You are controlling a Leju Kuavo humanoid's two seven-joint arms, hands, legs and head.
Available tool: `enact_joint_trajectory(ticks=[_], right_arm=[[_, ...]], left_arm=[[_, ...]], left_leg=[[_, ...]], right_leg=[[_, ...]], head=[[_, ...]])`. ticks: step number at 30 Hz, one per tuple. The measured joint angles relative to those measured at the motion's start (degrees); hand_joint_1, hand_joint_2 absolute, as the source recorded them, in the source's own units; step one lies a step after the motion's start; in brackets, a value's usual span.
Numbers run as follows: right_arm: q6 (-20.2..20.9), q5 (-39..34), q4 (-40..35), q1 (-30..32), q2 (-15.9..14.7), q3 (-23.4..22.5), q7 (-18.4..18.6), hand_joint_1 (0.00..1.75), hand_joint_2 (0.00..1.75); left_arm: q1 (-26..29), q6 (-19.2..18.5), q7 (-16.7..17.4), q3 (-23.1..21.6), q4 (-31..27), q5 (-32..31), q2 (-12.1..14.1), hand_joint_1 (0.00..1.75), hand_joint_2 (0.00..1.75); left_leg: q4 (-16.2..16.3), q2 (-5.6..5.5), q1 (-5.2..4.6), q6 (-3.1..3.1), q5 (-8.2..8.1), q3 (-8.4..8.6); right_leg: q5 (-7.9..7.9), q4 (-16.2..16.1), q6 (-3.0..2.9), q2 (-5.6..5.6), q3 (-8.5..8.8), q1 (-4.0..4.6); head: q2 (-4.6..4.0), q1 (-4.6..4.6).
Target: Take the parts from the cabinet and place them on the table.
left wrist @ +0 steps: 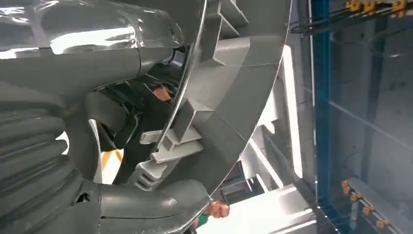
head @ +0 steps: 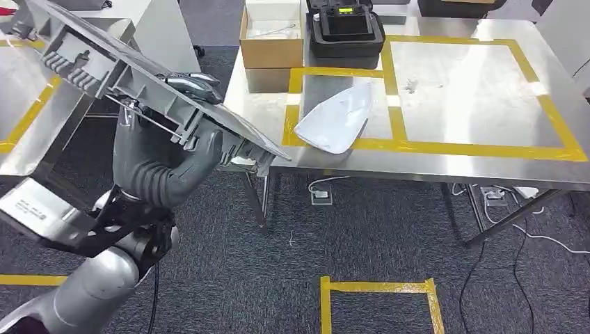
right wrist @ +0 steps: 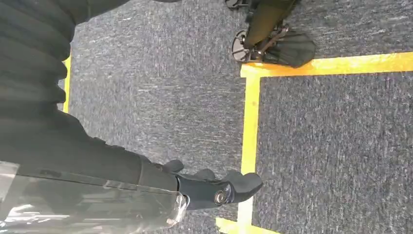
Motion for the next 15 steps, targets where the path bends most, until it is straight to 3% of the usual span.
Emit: enact_joint_trajectory(ticks=[7, 15], right_arm=[[0.1, 0.3, 0.0, 0.0, 0.2, 0.0, 0.1, 0.0, 1.75], [0.5, 1.4, 0.0, 0.0, 0.2, 0.0, 1.4, 0.0, 1.75]], left_arm=[[-0.8, 0.1, -0.1, 0.0, 0.0, 0.8, 0.0, 1.75, 1.75], [-2.3, 0.2, -1.6, 0.2, 0.9, 7.1, 0.3, 1.75, 1.75]], left_leg=[[-0.1, -0.01, -0.03, -0.15, 0.12, -0.02], [-0.1, -0.03, -0.12, -0.09, 0.15, -0.05]], right_leg=[[0.02, 0.0, -0.12, -0.01, 0.05, -0.05], [0.14, -0.1, -0.17, -0.02, 0.11, -0.14]], head=[[0.0, 0.0], [0.0, 0.02]])
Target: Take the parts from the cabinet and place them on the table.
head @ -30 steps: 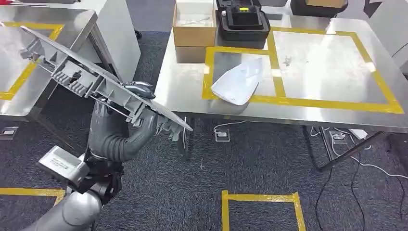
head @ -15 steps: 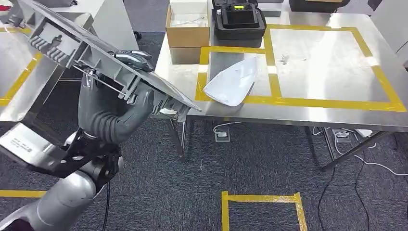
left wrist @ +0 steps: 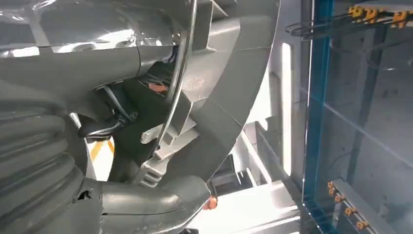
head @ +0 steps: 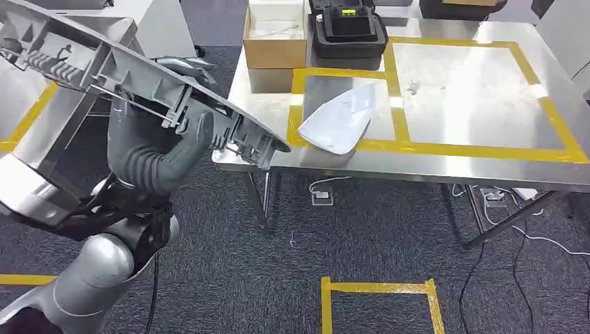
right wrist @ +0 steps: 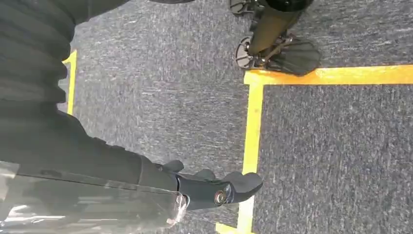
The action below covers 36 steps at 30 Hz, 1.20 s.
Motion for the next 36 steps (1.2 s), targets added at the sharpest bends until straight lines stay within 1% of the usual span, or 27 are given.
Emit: enact_joint_trajectory(ticks=[2, 4, 6, 9, 12, 14, 16, 21, 24, 26, 28, 31, 36], right_arm=[[0.1, 0.0, 0.0, 0.1, 0.0, 0.1, 0.5, 0.0, 1.75], [0.1, 0.0, 0.0, 0.3, 0.0, 0.1, 0.5, 0.0, 1.75], [0.1, 0.0, 0.0, 0.6, 0.1, 0.1, 0.5, 0.0, 1.75], [0.1, -0.1, 0.0, 0.9, 0.2, 0.1, 0.5, 0.0, 1.75], [-0.2, -3.5, 0.0, 1.4, 0.3, 0.0, -1.3, 0.0, 1.75], [-0.3, -8.2, 0.0, 2.0, 0.5, -1.0, -3.2, 0.0, 1.75], [-0.4, -9.7, 0.0, 2.4, 0.5, -2.0, -3.7, 0.0, 1.75], [-1.2, -10.0, 0.0, 2.7, 0.6, -3.4, -3.8, 0.0, 1.75], [-1.3, -11.6, 0.0, 2.7, 0.7, -4.8, -5.6, 0.0, 1.75], [-1.7, -11.6, 0.0, 2.7, 0.7, -5.4, -5.9, 0.0, 1.75], [-2.3, -11.3, 0.0, 2.6, 0.7, -5.9, -5.9, 0.0, 1.75], [-2.3, -11.6, 0.0, 2.2, 0.4, -6.3, -5.9, 0.0, 1.75], [-2.3, -12.0, 0.0, 1.9, 0.4, -7.4, -6.1, 0.0, 1.75]], left_arm=[[0.1, 0.0, -1.2, 0.1, 0.4, 1.1, 0.1, 1.75, 1.75], [0.1, -0.4, -2.8, 0.3, 0.7, 3.5, 0.2, 1.75, 1.75], [0.1, -1.5, -4.1, 0.4, 1.1, 6.6, 0.2, 1.75, 1.75], [0.0, -3.2, -5.3, 0.4, 1.8, 10.1, 0.2, 1.75, 1.75], [0.0, -4.5, -6.8, 0.4, 3.3, 11.9, 0.2, 1.75, 1.75], [-0.1, -4.9, -7.3, 0.3, 4.3, 11.9, 0.1, 1.75, 1.75], [-0.1, -5.1, -7.5, 0.3, 5.1, 11.9, 0.1, 1.75, 1.75], [-1.1, -5.2, -6.6, -0.5, 6.5, 7.8, 0.0, 1.75, 1.75], [-1.6, -4.8, -6.5, -1.1, 7.1, 4.6, -0.6, 1.75, 1.75], [-1.6, -4.3, -6.6, -1.6, 7.3, 3.4, -0.9, 1.75, 1.75], [-1.7, -4.0, -6.4, -1.9, 7.3, 3.1, -0.9, 1.75, 1.75], [-2.2, -4.0, -5.0, -2.6, 7.5, 2.4, -0.9, 1.75, 1.75], [-2.8, -4.1, -4.3, -3.5, 7.8, 2.0, -0.9, 1.75, 1.75]], left_leg=[[0.0, 0.0, 0.0, 0.0, 0.0, -0.01], [0.0, -0.01, 0.0, 0.01, -0.01, -0.01], [0.0, -0.05, 0.0, 0.02, -0.02, -0.03], [0.0, -0.09, 0.0, 0.03, -0.02, -0.03], [0.0, -0.15, -0.01, 0.03, -0.02, -0.02], [0.0, -0.26, -0.01, 0.03, -0.02, -0.03], [0.0, -0.33, -0.01, 0.03, -0.02, -0.02], [0.0, -0.48, -0.01, 0.02, -0.01, -0.02], [0.0, -0.53, -0.01, 0.02, -0.01, -0.02], [0.0, -0.54, -0.01, 0.03, -0.01, -0.02], [0.0, -0.54, -0.01, 0.03, -0.01, -0.02], [0.0, -0.53, -0.01, 0.03, -0.01, -0.02], [0.0, -0.51, -0.01, 0.03, -0.01, -0.01]], right_leg=[[0.02, -0.1, 0.02, 0.0, 0.01, 0.0], [0.01, -0.1, 0.02, 0.0, 0.01, 0.0], [0.01, -0.1, 0.02, 0.0, 0.01, 0.0], [0.01, -0.1, 0.02, 0.0, 0.01, 0.0], [0.02, -0.2, 0.03, 0.01, 0.03, 0.0], [0.02, -0.2, 0.03, 0.0, 0.05, 0.01], [0.02, -0.2, 0.03, 0.0, 0.06, 0.01], [0.02, -0.2, 0.04, -0.02, 0.08, 0.01], [0.02, -0.2, 0.04, -0.04, 0.1, 0.01], [0.02, -0.2, 0.04, -0.05, 0.12, 0.01], [0.02, -0.2, 0.04, -0.06, 0.12, 0.01], [0.03, -0.2, 0.04, -0.06, 0.13, 0.01], [0.04, -0.2, 0.06, -0.07, 0.15, 0.01]], head=[[0.0, 0.02], [0.0, 0.0], [0.0, 0.0], [0.0, 0.0], [0.0, 0.02], [0.0, 0.0], [0.0, 0.0], [0.0, 0.0], [0.0, 0.0], [0.0, 0.0], [0.0, 0.0], [0.0, 0.02], [0.0, 0.0]])
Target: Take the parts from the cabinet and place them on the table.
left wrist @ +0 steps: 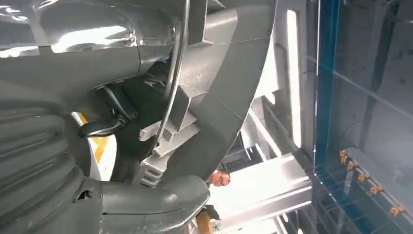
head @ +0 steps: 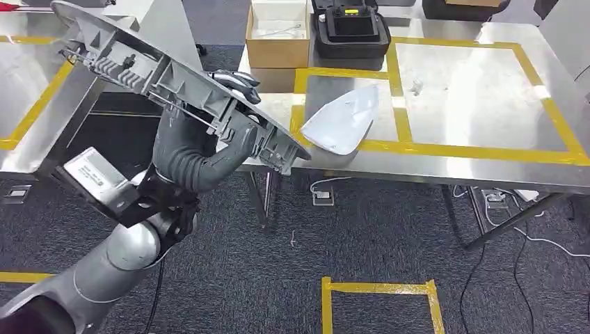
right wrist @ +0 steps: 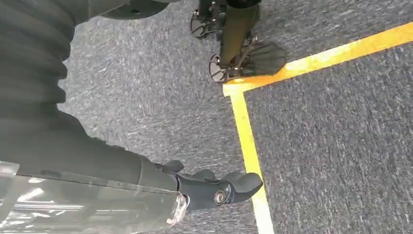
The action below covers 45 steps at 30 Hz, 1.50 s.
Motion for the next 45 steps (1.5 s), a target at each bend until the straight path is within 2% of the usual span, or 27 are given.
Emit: enact_joint_trajectory(ticks=[10, 14, 17, 19, 20, 21, 23, 24, 25, 26, 27, 28, 29, 30, 31, 33, 34, 35, 36, 38, 39, 40, 41, 42, 43, 44, 45], right_arm=[[0.2, -0.9, 0.0, -0.1, 0.2, -1.2, -1.0, 0.0, 1.75], [0.3, -1.3, 0.0, -0.7, 0.6, -1.7, -2.0, 0.0, 1.75], [0.7, -1.8, 0.0, -0.7, 1.0, -2.2, -2.0, 0.0, 1.75], [0.8, -1.9, 0.0, -0.6, 0.9, -2.6, -2.0, 0.0, 1.75], [0.8, -1.9, 0.0, -0.4, 1.1, -2.6, -2.0, 0.0, 1.75], [0.9, -1.9, 0.0, -0.2, 1.2, -2.7, -2.0, 0.0, 1.75], [0.9, -1.7, 0.0, 0.4, 1.2, -2.9, -2.0, 0.0, 1.75], [0.9, -1.7, 0.0, 0.6, 1.2, -2.9, -2.0, 0.0, 1.75], [0.9, -1.7, 0.0, 0.7, 1.2, -3.0, -2.0, 0.0, 1.75], [0.9, -1.7, 0.0, 0.8, 1.2, -3.0, -2.0, 0.0, 1.75], [0.9, -1.7, 0.0, 0.8, 1.2, -3.0, -2.0, 0.0, 1.75], [0.9, -1.7, 0.0, 0.8, 1.2, -3.0, -2.0, 0.0, 1.75], [0.9, -1.7, 0.0, 0.7, 1.2, -3.0, -2.0, 0.0, 1.75], [0.9, -1.7, 0.0, 0.5, 1.2, -3.0, -1.9, 0.0, 1.75], [0.9, -1.6, 0.0, 0.2, 1.2, -3.0, -1.9, 0.0, 1.75], [0.9, -1.6, 0.0, 0.3, 1.1, -3.0, -1.9, 0.0, 1.75], [0.9, -1.5, 0.0, 0.3, 1.1, -3.0, -1.9, 0.0, 1.75], [0.9, -1.5, 0.0, 0.3, 1.1, -3.0, -1.9, 0.0, 1.75], [0.9, -1.5, 0.0, 0.1, 1.0, -3.1, -1.8, 0.0, 1.75], [0.9, -1.4, 0.0, -0.1, 0.9, -3.1, -1.8, 0.0, 1.75], [1.0, -1.4, 0.0, -0.1, 0.9, -3.1, -1.8, 0.0, 1.75], [1.0, -1.4, 0.0, -0.1, 0.9, -3.1, -1.8, 0.0, 1.75], [1.0, -1.4, 0.0, 0.1, 0.9, -3.1, -1.8, 0.0, 1.75], [1.0, -1.4, 0.0, 0.1, 0.9, -3.1, -1.8, 0.0, 1.75], [1.0, -1.4, 0.0, 0.0, 0.9, -3.1, -1.8, 0.0, 1.75], [1.0, -1.4, 0.0, -0.1, 0.8, -3.1, -1.8, 0.0, 1.75], [1.0, -1.4, 0.0, -0.4, 0.4, -3.1, -1.8, 0.0, 1.75]], left_arm=[[-0.4, 0.0, 1.2, -0.4, 0.0, -0.2, 0.0, 1.75, 1.75], [-0.2, 0.1, 1.3, -0.7, 0.0, -0.2, 0.4, 1.75, 1.75], [0.5, 0.4, 1.1, -0.7, 0.0, 0.4, 0.7, 1.75, 1.75], [1.0, 0.9, 0.5, -0.6, -0.2, 0.5, 0.9, 1.75, 1.75], [1.4, 1.1, 0.1, -0.5, -0.3, 0.7, 1.0, 1.75, 1.75], [1.8, 1.2, -0.2, -0.4, -0.4, 0.8, 1.1, 1.75, 1.75], [3.0, 1.3, -0.4, -0.2, -0.5, 0.8, 1.2, 1.75, 1.75], [3.4, 1.3, -0.5, -0.2, -0.6, 0.8, 1.2, 1.75, 1.75], [3.8, 1.3, -0.5, -0.2, -0.6, 0.8, 1.3, 1.75, 1.75], [4.0, 1.3, -0.6, -0.1, -0.6, 0.8, 1.3, 1.75, 1.75], [4.1, 1.3, -0.6, 0.0, -0.7, 0.8, 1.3, 1.75, 1.75], [4.2, 1.3, -0.7, 0.0, -0.8, 0.8, 1.4, 1.75, 1.75], [4.3, 1.3, -0.7, 0.1, -0.8, 0.8, 1.4, 1.75, 1.75], [4.4, 1.3, -0.9, 0.3, -0.9, 0.8, 1.5, 1.75, 1.75], [4.6, 1.3, -0.9, 0.4, -1.0, 0.8, 1.6, 1.75, 1.75], [4.7, 1.3, -0.9, 0.4, -1.0, 0.8, 1.6, 1.75, 1.75], [4.7, 1.3, -1.0, 0.4, -1.1, 0.8, 1.6, 1.75, 1.75], [4.7, 1.3, -1.1, 0.4, -1.2, 0.8, 1.5, 1.75, 1.75], [4.6, 1.3, -1.3, 0.4, -1.3, 0.8, 1.6, 1.75, 1.75], [5.0, 1.4, -1.2, 0.5, -1.3, 0.8, 1.8, 1.75, 1.75], [5.3, 1.4, -1.2, 0.5, -1.3, 0.8, 1.8, 1.75, 1.75], [5.4, 1.4, -1.2, 0.5, -1.3, 0.8, 1.8, 1.75, 1.75], [5.5, 1.4, -1.2, 0.5, -1.3, 0.8, 1.8, 1.75, 1.75], [5.5, 1.4, -1.2, 0.5, -1.3, 0.8, 1.8, 1.75, 1.75], [5.5, 1.4, -1.2, 0.5, -1.3, 0.8, 1.8, 1.75, 1.75], [5.6, 1.4, -1.2, 0.4, -1.2, 0.8, 1.8, 1.75, 1.75], [5.6, 1.4, -1.3, 0.4, -1.2, 0.8, 1.8, 1.75, 1.75]], left_leg=[[0.0, 0.23, 0.01, 0.0, 0.0, 0.0], [0.3, 0.42, -0.2, 0.24, -0.07, -0.06], [0.3, 0.47, -0.53, 0.7, 0.16, -0.12], [-0.9, 1.08, 0.15, 1.51, 1.01, 0.45], [-1.3, 1.2, 0.19, 1.72, 1.15, 0.76], [-1.3, 1.52, 0.23, 1.85, 1.17, 0.86], [-1.3, 1.92, 0.2, 1.98, 0.98, 1.05], [-1.3, 2.14, 0.19, 1.9, 0.84, 1.17], [-1.3, 2.42, 0.18, 1.84, 0.6, 1.43], [-1.3, 2.72, 0.17, 1.71, 0.3, 1.79], [-1.3, 3.16, 0.14, 1.55, -0.14, 2.36], [-1.3, 3.71, 0.04, 1.35, -0.72, 3.11], [-1.5, 4.24, -0.12, 1.0, -1.15, 3.21], [-1.1, 4.72, -0.5, 0.49, -1.52, 3.29], [-1.2, 5.52, -0.48, 0.27, -1.64, 3.12], [-1.6, 7.04, -0.47, -0.29, -1.98, 3.55], [-1.4, 5.75, -0.31, -0.82, -2.82, 3.84], [0.2, 1.64, -0.02, -0.95, -3.78, 3.19], [3.8, 0.32, 0.08, -1.01, -5.49, 1.13], [13.4, -0.03, 0.34, -1.3, -8.84, -4.75], [16.5, 0.02, 0.52, -1.51, -9.12, -7.24], [17.1, 0.18, 0.79, -1.77, -7.74, -8.62], [15.0, 0.23, 1.03, -2.07, -4.94, -8.63], [11.0, 0.1, 1.33, -2.39, -1.37, -7.48], [6.5, -0.77, 1.79, -2.81, 1.88, -5.97], [4.2, -3.75, 2.47, -3.35, 2.51, -5.09], [3.1, -5.09, 2.46, -3.22, 2.07, -4.85]], right_leg=[[0.0, 0.0, 0.0, 0.02, 0.01, 0.0], [0.23, -0.2, 0.37, 0.0, 0.04, -0.2], [0.54, -0.4, 0.84, 0.15, 0.04, -0.49], [0.19, -0.4, 1.25, 0.47, -0.2, -0.43], [-0.87, 1.3, 1.48, 0.21, -0.83, -0.38], [-2.65, 5.0, 1.66, 0.03, -2.54, -0.52], [-5.94, 14.3, 1.95, -0.23, -7.41, -0.62], [-6.06, 16.6, 1.96, -0.24, -8.79, -0.61], [-4.8, 16.1, 1.85, -0.25, -8.83, -0.59], [-2.6, 13.5, 1.66, -0.35, -7.71, -0.57], [0.33, 8.8, 1.29, -0.75, -5.52, -0.51], [3.3, 3.3, 0.68, -2.34, -2.88, -0.27], [2.21, 1.9, 0.18, -4.63, -1.75, 0.57], [2.09, 0.8, -0.28, -4.68, -1.39, 0.9], [1.18, 0.4, -0.73, -3.93, -1.35, 0.85], [1.02, 0.3, -1.04, -2.42, -1.57, 0.97], [1.15, -0.4, -1.27, -1.81, -1.01, 0.4], [1.2, -0.7, -1.45, -1.25, -0.88, 0.29], [1.17, -0.7, -1.64, -0.73, -0.81, 0.15], [1.01, -0.7, -1.83, 0.51, -0.76, 0.01], [0.94, -0.7, -1.81, 1.11, -0.7, -0.02], [0.8, -0.6, -1.64, 1.73, -0.57, -0.13], [0.61, -0.5, -1.37, 2.31, -0.38, -0.31], [0.31, -0.2, -1.01, 2.92, -0.23, -0.57], [-0.02, 0.4, -0.55, 3.45, -0.16, -0.86], [-0.36, 0.7, -0.03, 3.98, -0.39, -0.95], [-0.44, 1.6, 0.34, 4.63, -0.99, -0.83]], head=[[0.0, 0.02], [0.0, 0.0], [0.0, -0.04], [0.0, -0.04], [0.0, 0.28], [0.0, 0.37], [0.0, 0.39], [0.0, 0.48], [0.0, 0.44], [0.0, 0.5], [0.0, 0.5], [0.0, 0.55], [0.0, 0.55], [0.0, 0.74], [0.0, 0.83], [0.0, 0.7], [0.0, 0.7], [0.0, 0.57], [0.0, 0.5], [0.0, 0.39], [0.0, 0.42], [0.0, 0.42], [0.0, 0.42], [0.0, 0.42], [0.0, 0.39], [0.0, 0.41], [0.0, 0.26]])
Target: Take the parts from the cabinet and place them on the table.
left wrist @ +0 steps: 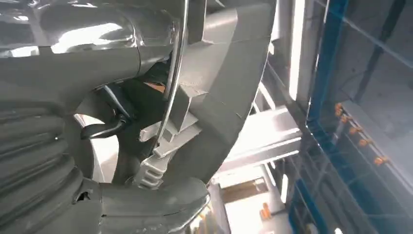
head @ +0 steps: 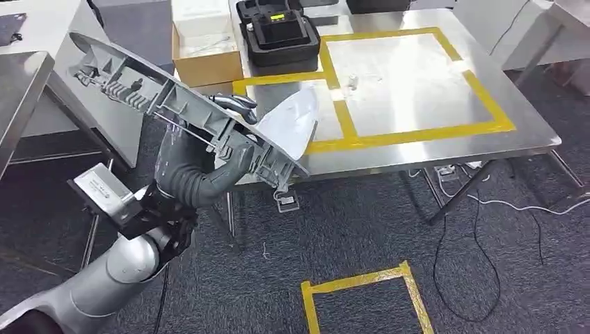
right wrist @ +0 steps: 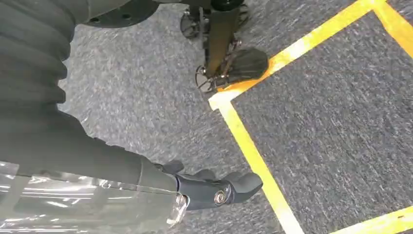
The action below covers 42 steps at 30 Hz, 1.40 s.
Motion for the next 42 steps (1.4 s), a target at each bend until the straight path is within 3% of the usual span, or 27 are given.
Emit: enact_joint_trajectory(ticks=[1, 4, 5, 6, 7, 9, 10, 12, 13, 14, 15, 18, 19, 20, 21, 24, 25, 26, 27, 29, 30, 31, 34, 36, 38, 40, 42], right_arm=[[0.0, 0.0, 0.0, 0.0, 0.0, 0.0, 0.0, 0.0, 1.75], [0.0, 0.0, 0.0, 0.5, 0.0, 0.0, 0.0, 0.0, 1.75], [0.0, 0.0, 0.0, 0.4, 0.1, 0.0, 0.0, 0.0, 1.75], [0.0, 0.0, 0.0, 0.2, 0.0, 0.0, 0.0, 0.0, 1.75], [0.1, 0.0, 0.0, 0.0, 0.0, 0.0, 0.0, 0.0, 1.75], [0.1, 0.0, 0.0, -0.1, 0.1, 0.0, 0.0, 0.0, 1.75], [0.2, 0.0, 0.0, -0.1, 0.2, 0.0, 0.0, 0.0, 1.75], [0.2, 0.0, 0.0, 0.1, 0.2, 0.0, 0.0, 0.0, 1.75], [0.2, 0.0, 0.0, 0.1, 0.2, 0.0, 0.0, 0.0, 1.75], [0.2, 0.0, 0.0, 0.1, 0.0, 0.0, 0.0, 0.0, 1.75], [0.2, 0.1, 0.0, 0.1, -0.2, 0.0, 0.0, 0.0, 1.75], [0.3, 0.1, 0.0, 0.2, -0.4, 0.0, 0.1, 0.0, 1.75], [0.3, 0.2, 0.0, 0.3, -0.4, 0.0, 0.1, 0.0, 1.75], [0.3, 0.2, 0.0, 0.3, -0.3, 0.0, 0.1, 0.0, 1.75], [0.3, 0.4, 0.0, 0.2, -0.3, 0.0, 0.1, 0.0, 1.75], [0.2, 1.9, 0.0, 0.3, -0.3, 0.0, 0.2, 0.0, 1.75], [0.2, 2.2, 0.0, 0.5, -0.3, 0.0, 0.2, 0.0, 1.75], [0.2, 2.5, 0.0, 0.9, -0.3, 0.0, 0.2, 0.0, 1.75], [0.2, 2.6, 0.0, 1.1, -0.3, 0.0, 0.2, 0.0, 1.75], [0.2, 2.8, 0.0, 1.1, -0.3, 0.0, 0.2, 0.0, 1.75], [0.2, 3.2, 0.0, 1.0, -0.6, 0.0, 0.2, 0.0, 1.75], [0.2, 3.5, 0.0, 0.9, -0.7, 0.0, 0.2, 0.0, 1.75], [0.2, 4.3, -0.1, 1.1, -0.3, 0.1, 0.5, 0.0, 1.75], [0.1, 4.5, -0.1, 1.1, -0.2, 0.1, 0.7, 0.0, 1.75], [0.2, 4.7, -0.1, 1.2, -0.1, 0.2, 1.0, 0.0, 1.75], [0.1, 4.9, -0.1, 1.7, 0.0, 0.3, 1.1, 0.0, 1.75], [0.1, 5.0, -0.1, 2.1, 0.1, 0.3, 1.1, 0.0, 1.75]], left_arm=[[0.1, 0.0, 0.1, 0.0, 0.0, 0.0, 0.0, 1.75, 1.75], [0.1, 0.1, 0.0, 0.0, 0.0, 0.0, 0.1, 1.75, 1.75], [0.1, 0.1, 0.0, 0.0, 0.0, 0.0, 0.1, 1.75, 1.75], [0.0, 0.1, 0.0, 0.0, 0.0, 0.0, 0.1, 1.75, 1.75], [0.1, 0.1, 0.0, 0.0, 0.0, 0.0, 0.2, 1.75, 1.75], [0.1, 0.1, 0.0, 0.0, 0.0, 0.0, 0.2, 1.75, 1.75], [0.1, 0.1, 0.0, 0.0, 0.0, 0.0, 0.2, 1.75, 1.75], [0.1, 0.1, 0.0, 0.1, -0.1, 0.0, 0.2, 1.75, 1.75], [0.1, 0.1, 0.0, 0.1, -0.2, 0.0, 0.2, 1.75, 1.75], [0.0, 0.1, 0.0, 0.2, -0.3, 0.0, 0.2, 1.75, 1.75], [0.1, 0.1, -0.1, 0.2, -0.4, 0.0, 0.2, 1.75, 1.75], [0.1, 0.1, 0.0, 0.3, -0.5, -0.3, 0.2, 1.75, 1.75], [0.1, 0.1, 0.1, 0.3, -0.6, -0.5, 0.2, 1.75, 1.75], [0.2, 0.1, 0.1, 0.5, -0.7, -0.6, 0.2, 1.75, 1.75], [0.2, 0.5, 0.0, 0.5, -0.7, -1.7, 0.2, 1.75, 1.75], [1.0, 2.7, -0.4, 0.5, -1.4, -8.0, 0.1, 1.75, 1.75], [1.2, 3.2, 0.1, 0.5, -1.7, -8.8, 0.1, 1.75, 1.75], [1.2, 3.6, 1.0, 0.5, -2.1, -9.0, 0.1, 1.75, 1.75], [1.3, 3.9, 1.4, 0.6, -2.3, -9.0, 0.1, 1.75, 1.75], [1.3, 4.0, 1.9, 0.9, -2.7, -9.0, 0.0, 1.75, 1.75], [1.4, 4.0, 1.9, 0.9, -2.8, -9.1, 0.0, 1.75, 1.75], [1.7, 4.2, 1.7, 0.9, -3.0, -9.3, 0.0, 1.75, 1.75], [2.3, 5.0, 1.1, 1.0, -3.2, -9.8, -0.1, 1.75, 1.75], [2.7, 5.2, 1.0, 1.1, -3.6, -10.2, -0.2, 1.75, 1.75], [2.9, 5.6, 1.0, 1.1, -3.9, -10.7, -0.2, 1.75, 1.75], [3.4, 6.1, 0.9, 1.2, -3.9, -10.9, -0.2, 1.75, 1.75], [3.7, 6.3, 0.8, 1.4, -3.9, -10.9, -0.2, 1.75, 1.75]], left_leg=[[0.2, 0.62, -0.16, 1.2, -0.53, -0.12], [-0.1, 2.46, -0.07, 2.57, -0.2, -0.05], [-0.2, 3.16, -0.24, 2.95, -0.16, 0.23], [-0.2, 4.0, -0.46, 3.33, -0.22, 0.27], [-0.2, 4.93, -0.79, 3.58, -0.28, 0.32], [-0.1, 6.56, -1.34, 3.87, -0.44, 0.35], [-0.1, 7.27, -1.64, 4.03, -0.54, 0.44], [-0.2, 8.5, -2.42, 4.34, -0.76, 0.7], [-0.2, 8.91, -2.67, 4.44, -0.85, 0.83], [-0.3, 9.35, -2.7, 4.47, -0.91, 0.93], [-0.4, 9.77, -2.94, 4.35, -0.97, 0.74], [-0.9, 10.5, -2.44, 3.86, -0.84, 0.95], [-1.4, 10.46, -2.74, 3.55, -0.82, 1.44], [-0.9, 7.68, -2.46, 3.3, -1.45, 1.51], [0.7, 5.29, -2.34, 3.17, -2.56, 0.82], [12.2, 4.85, -1.93, 2.32, -7.56, -5.52], [14.1, 5.12, -1.65, 1.95, -7.47, -6.99], [13.3, 5.51, -1.42, 1.48, -5.92, -7.06], [10.5, 5.77, -1.11, 0.98, -3.45, -6.04], [1.7, 6.05, 0.09, -0.54, 1.82, -1.95], [1.2, 5.95, -0.24, -1.38, 0.0, -1.49], [0.7, 5.95, -0.23, 0.86, -0.49, -1.2], [0.6, 5.9, -0.24, 2.87, -1.11, -0.69], [0.5, 5.93, -0.33, 3.59, -1.63, 0.76], [0.5, 6.04, -0.5, 3.86, -2.61, 1.91], [0.5, 6.04, -0.85, 4.01, -3.99, 3.49], [0.4, 5.96, -1.08, 4.05, -5.6, 5.55]], right_leg=[[0.35, -0.3, 0.45, 0.55, -0.5, -0.04], [0.76, -0.7, 1.43, 1.83, -0.67, -0.31], [-0.06, 0.4, 1.65, -1.68, -1.06, 0.14], [-1.76, 3.2, 1.82, -3.65, -2.32, 0.22], [-4.15, 7.9, 1.92, -4.6, -4.52, 0.22], [-7.1, 15.6, 1.77, -4.93, -8.26, 0.26], [-6.95, 16.6, 1.53, -4.93, -8.69, 0.31], [-3.38, 11.5, 0.26, -4.94, -5.82, 0.84], [-0.97, 6.4, -0.76, -5.1, -3.06, 1.47], [0.26, 1.4, -2.08, -5.8, -0.54, 2.49], [-0.82, 0.3, -3.07, -7.09, 0.53, 2.7], [-0.49, -0.6, -3.13, -6.33, 0.59, 3.24], [-0.04, -1.9, -3.43, -6.2, 1.29, 2.96], [0.64, -3.3, -2.87, -6.36, 2.22, 2.47], [0.78, -3.9, -3.08, -6.26, 2.69, 2.29], [0.73, -4.0, -3.05, -5.75, 2.82, 1.91], [0.57, -3.9, -2.81, -5.6, 2.82, 1.72], [0.34, -3.6, -2.46, -5.5, 2.83, 1.42], [0.02, -3.1, -2.0, -5.41, 2.82, 1.01], [-1.11, -1.5, -0.8, -5.07, 2.65, 0.35], [-2.01, -0.7, -0.04, -4.84, 2.28, 0.66], [-2.7, -0.1, 0.21, -4.71, 2.06, 0.53], [-2.77, -0.1, 1.01, -4.67, 2.61, 0.26], [-3.31, 2.4, 1.27, -4.9, 1.65, 0.21], [-5.5, 10.1, 1.58, -4.91, -3.25, 0.24], [-7.28, 16.5, 1.25, -4.89, -8.75, 0.3], [-6.56, 14.0, 0.47, -4.87, -9.71, 0.86]], head=[[0.0, 0.15], [0.0, 0.04], [0.0, 0.35], [0.0, 0.75], [0.0, 0.77], [0.0, 0.81], [0.0, 0.75], [0.0, 0.77], [0.0, 0.79], [0.0, 0.72], [0.0, 0.59], [0.0, 0.79], [0.0, 0.72], [0.0, 0.61], [0.0, 0.59], [0.0, 0.57], [0.0, 0.61], [0.0, 0.61], [0.0, 0.57], [0.0, 0.53], [0.0, 0.2], [0.0, 0.0], [0.0, 0.55], [0.0, 0.66], [0.0, 0.92], [0.0, 1.01], [0.0, 0.98]])
